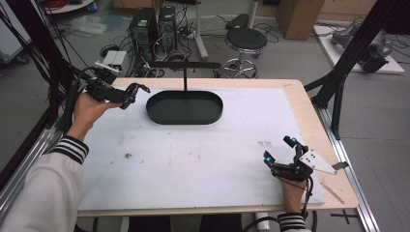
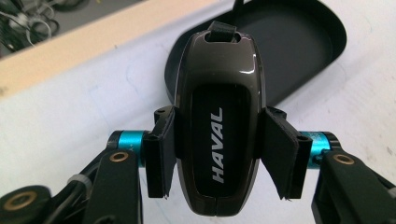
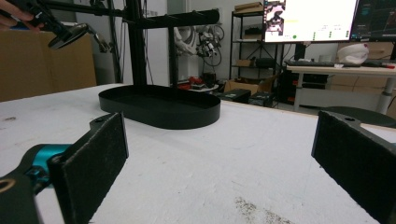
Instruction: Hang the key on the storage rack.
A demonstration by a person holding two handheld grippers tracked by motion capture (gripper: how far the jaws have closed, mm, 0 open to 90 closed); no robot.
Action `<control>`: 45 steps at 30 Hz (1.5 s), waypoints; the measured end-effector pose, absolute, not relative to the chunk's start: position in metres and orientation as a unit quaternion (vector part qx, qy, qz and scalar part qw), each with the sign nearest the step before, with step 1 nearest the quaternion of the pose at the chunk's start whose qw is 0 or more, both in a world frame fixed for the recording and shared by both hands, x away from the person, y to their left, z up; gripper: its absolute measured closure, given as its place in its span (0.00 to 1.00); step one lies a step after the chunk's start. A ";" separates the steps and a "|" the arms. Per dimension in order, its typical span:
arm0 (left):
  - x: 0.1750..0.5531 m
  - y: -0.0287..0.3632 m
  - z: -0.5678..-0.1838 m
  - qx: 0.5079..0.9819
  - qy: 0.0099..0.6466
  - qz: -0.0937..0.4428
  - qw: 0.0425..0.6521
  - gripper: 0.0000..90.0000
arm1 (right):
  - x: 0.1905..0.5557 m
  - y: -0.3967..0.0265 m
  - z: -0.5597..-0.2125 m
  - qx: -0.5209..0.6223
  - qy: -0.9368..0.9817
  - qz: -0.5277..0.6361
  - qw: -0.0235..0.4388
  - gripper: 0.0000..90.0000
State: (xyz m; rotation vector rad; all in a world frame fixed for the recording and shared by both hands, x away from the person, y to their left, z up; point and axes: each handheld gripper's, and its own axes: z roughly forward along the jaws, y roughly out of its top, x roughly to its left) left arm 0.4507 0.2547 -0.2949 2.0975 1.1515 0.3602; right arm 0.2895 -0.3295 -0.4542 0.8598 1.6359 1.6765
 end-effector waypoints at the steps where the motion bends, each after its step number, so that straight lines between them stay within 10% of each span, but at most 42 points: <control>1: 0.452 0.253 -0.293 0.812 0.444 0.139 0.353 0.54 | 0.290 -0.329 -0.454 0.326 0.622 0.637 0.319 0.03; 45: 0.475 0.223 -0.263 0.785 0.451 0.177 0.385 0.54 | 0.289 -0.330 -0.454 0.328 0.622 0.637 0.315 0.03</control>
